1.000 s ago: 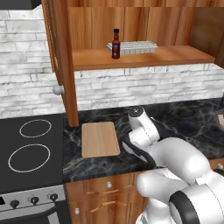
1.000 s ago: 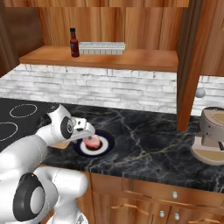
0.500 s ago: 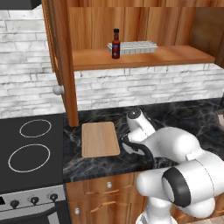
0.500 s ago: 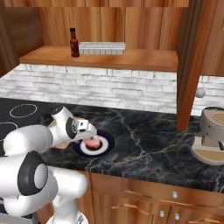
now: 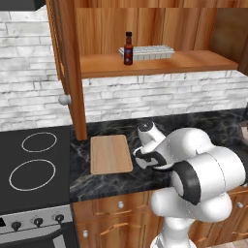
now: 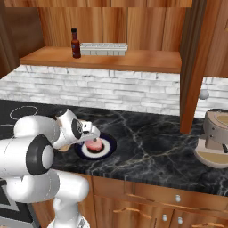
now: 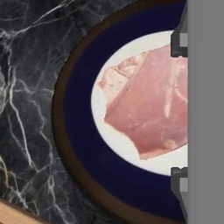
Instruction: Pick the steak from the plate and place it on the cutting board. Then pick the condiment bottle from the cabinet and place it next to the cutting board.
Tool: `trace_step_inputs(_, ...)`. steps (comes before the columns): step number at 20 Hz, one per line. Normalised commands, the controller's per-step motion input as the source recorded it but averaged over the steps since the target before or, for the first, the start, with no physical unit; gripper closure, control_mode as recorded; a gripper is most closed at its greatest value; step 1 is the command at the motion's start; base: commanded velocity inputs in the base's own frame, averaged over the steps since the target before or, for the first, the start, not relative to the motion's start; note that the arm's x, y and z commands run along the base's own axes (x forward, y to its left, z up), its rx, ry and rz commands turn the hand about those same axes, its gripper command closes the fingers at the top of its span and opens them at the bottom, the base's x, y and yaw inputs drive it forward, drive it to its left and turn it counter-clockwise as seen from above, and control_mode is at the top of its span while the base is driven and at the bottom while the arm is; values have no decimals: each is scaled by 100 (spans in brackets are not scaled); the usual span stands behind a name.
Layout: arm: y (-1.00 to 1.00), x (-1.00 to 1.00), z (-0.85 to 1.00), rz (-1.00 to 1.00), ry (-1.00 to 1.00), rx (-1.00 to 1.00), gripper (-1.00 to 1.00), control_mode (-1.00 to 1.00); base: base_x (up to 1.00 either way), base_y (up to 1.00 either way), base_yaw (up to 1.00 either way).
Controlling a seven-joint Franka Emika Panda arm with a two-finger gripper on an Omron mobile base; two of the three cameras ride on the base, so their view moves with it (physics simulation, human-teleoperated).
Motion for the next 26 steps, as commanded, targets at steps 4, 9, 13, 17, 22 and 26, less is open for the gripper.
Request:
trace_step_inputs(4, 0, 16, -23, 0, 0, 0, -100, -100, 0, 0, 0)
trace_step_inputs(9, 0, 19, -21, 0, 0, 0, -100, -100, 0, 0, 0)
trace_step_inputs(13, 0, 20, -16, 0, 0, 0, -100, -100, 0, 0, 0)
trace_step_inputs(17, 0, 14, -14, 0, 0, 0, 100, -100, 0, 0, 0)
trace_step_inputs(22, 0, 3, -4, 0, 2, 0, 100, -100, 0, 0, 0)
trace_step_inputs(26, 0, -3, 10, 0, 2, 0, 100, -100, 0, 0, 0)
